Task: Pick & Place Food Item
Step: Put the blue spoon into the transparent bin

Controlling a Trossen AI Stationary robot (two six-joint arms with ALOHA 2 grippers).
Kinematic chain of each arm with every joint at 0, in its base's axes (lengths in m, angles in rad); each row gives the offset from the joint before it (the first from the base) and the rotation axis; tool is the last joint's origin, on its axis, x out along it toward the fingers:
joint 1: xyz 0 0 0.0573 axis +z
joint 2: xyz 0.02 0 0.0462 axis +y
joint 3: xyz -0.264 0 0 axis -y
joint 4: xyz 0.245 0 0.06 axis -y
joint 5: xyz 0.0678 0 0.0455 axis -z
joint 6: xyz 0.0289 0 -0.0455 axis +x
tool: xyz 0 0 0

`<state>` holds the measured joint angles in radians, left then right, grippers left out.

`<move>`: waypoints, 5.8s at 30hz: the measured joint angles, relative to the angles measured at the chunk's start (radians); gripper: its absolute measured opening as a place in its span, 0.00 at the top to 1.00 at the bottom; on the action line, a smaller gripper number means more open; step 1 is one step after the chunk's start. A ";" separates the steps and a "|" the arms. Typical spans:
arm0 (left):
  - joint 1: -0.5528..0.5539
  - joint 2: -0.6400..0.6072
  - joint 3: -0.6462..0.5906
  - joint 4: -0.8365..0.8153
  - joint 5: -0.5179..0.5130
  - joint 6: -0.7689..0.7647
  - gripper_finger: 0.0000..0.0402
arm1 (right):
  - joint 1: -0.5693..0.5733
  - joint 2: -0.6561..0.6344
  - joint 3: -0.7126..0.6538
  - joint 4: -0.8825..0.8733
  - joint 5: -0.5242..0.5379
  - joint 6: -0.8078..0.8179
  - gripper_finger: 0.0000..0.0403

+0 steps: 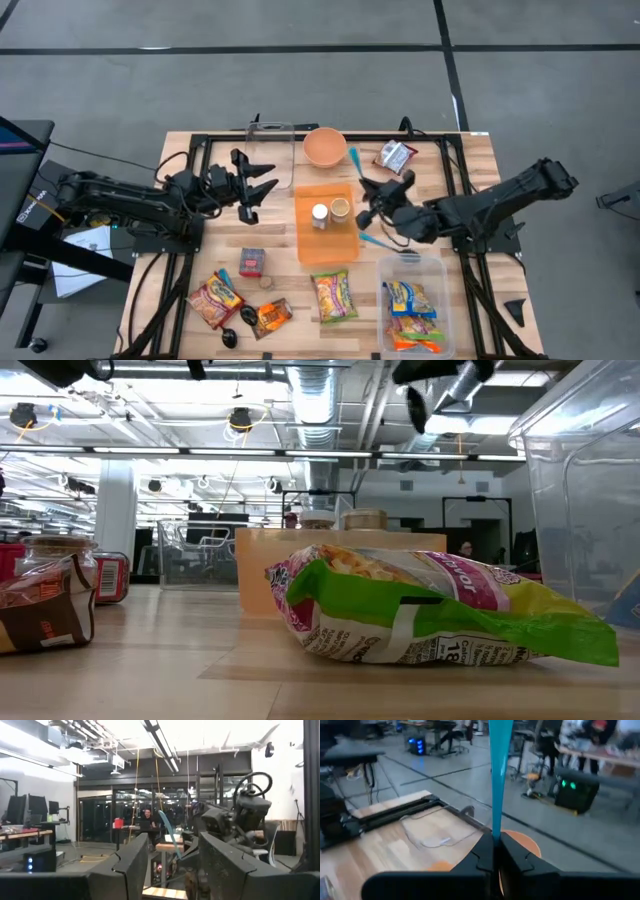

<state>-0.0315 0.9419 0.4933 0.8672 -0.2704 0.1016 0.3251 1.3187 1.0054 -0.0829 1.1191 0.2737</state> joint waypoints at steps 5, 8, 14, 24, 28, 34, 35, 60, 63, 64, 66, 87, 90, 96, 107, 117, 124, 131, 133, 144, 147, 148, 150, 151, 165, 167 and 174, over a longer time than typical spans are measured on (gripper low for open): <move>0.000 0.111 0.013 0.083 0.000 0.031 0.58 | -0.040 0.069 -0.001 0.105 -0.025 -0.136 0.99; 0.000 0.198 0.060 0.081 0.001 0.056 0.58 | -0.061 0.125 -0.003 0.180 -0.029 -0.218 0.99; 0.000 0.370 0.164 0.076 -0.016 0.078 0.58 | -0.065 0.213 -0.002 0.368 -0.014 -0.390 0.99; 0.010 0.454 0.215 0.084 -0.071 0.027 0.58 | -0.057 0.292 -0.001 0.532 0.049 -0.509 0.99; 0.025 0.454 0.215 0.084 -0.071 -0.001 0.58 | -0.057 0.335 0.004 0.623 0.050 -0.587 0.99; 0.027 0.454 0.215 0.083 -0.059 -0.005 0.58 | -0.057 0.418 0.057 0.650 0.050 -0.669 0.99; 0.027 0.454 0.215 0.083 -0.059 -0.005 0.59 | -0.057 0.429 0.065 0.656 0.054 -0.673 0.99; 0.025 0.454 0.215 0.082 -0.111 0.075 0.99 | -0.049 0.430 0.071 0.641 0.099 -0.663 0.85; 0.024 0.454 0.215 0.082 -0.116 0.095 1.00 | -0.050 0.430 0.071 0.637 0.114 -0.669 0.83; 0.024 0.454 0.215 0.081 -0.127 0.106 1.00 | -0.050 0.430 0.071 0.637 0.128 -0.676 0.82; 0.025 0.454 0.215 0.079 -0.161 0.141 1.00 | -0.045 0.430 0.071 0.637 0.160 -0.702 0.81; 0.117 0.417 0.173 -0.073 -0.651 0.711 1.00 | -0.024 0.430 0.070 0.613 0.349 -0.858 0.80; 0.186 0.396 0.135 -0.155 -0.578 0.713 1.00 | -0.024 0.430 0.070 0.613 0.349 -0.859 0.80; 0.343 0.344 0.059 -0.222 -0.301 0.625 0.99 | -0.024 0.430 0.070 0.612 0.367 -0.880 0.80; 0.543 0.247 -0.047 -0.224 -0.021 0.488 0.99 | -0.026 0.430 0.070 0.613 0.375 -0.880 0.80; 0.630 0.249 -0.060 -0.310 0.034 0.461 0.99 | -0.030 0.430 0.070 0.613 0.374 -0.878 0.80; 0.672 0.249 -0.060 -0.369 0.063 0.434 0.99 | -0.033 0.430 0.070 0.613 0.373 -0.876 0.80; 0.702 0.262 -0.060 -0.396 0.125 0.409 0.99 | -0.033 0.430 0.070 0.613 0.372 -0.876 0.80; 0.710 0.277 -0.060 -0.400 0.130 0.411 0.99 | -0.033 0.430 0.070 0.613 0.371 -0.876 0.80; 0.728 0.438 -0.058 -0.295 0.147 0.468 0.99 | -0.033 0.430 0.070 0.614 0.371 -0.876 0.80; 0.728 0.455 -0.058 -0.291 0.148 0.469 0.98 | -0.033 0.430 0.070 0.614 0.371 -0.876 0.80; 0.727 0.455 -0.058 -0.293 0.149 0.466 0.97 | -0.033 0.430 0.070 0.614 0.371 -0.876 0.80; 0.724 0.456 -0.058 -0.298 0.150 0.443 0.95 | -0.033 0.430 0.070 0.614 0.371 -0.876 0.80; 0.723 0.456 -0.058 -0.301 0.150 0.431 0.94 | -0.033 0.430 0.070 0.614 0.371 -0.876 0.80; 0.724 0.452 -0.060 -0.303 0.147 0.390 0.67 | -0.033 0.430 0.070 0.614 0.371 -0.875 0.80; 0.724 0.452 -0.060 -0.303 0.147 0.387 0.63 | -0.033 0.430 0.070 0.614 0.371 -0.875 0.80; 0.724 0.452 -0.060 -0.302 0.161 0.387 0.50 | -0.033 0.430 0.070 0.614 0.371 -0.875 0.80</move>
<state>0.6922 1.3941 0.4332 0.5648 -0.1091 0.4881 0.2920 1.7485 1.0752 0.5308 1.4902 -0.6017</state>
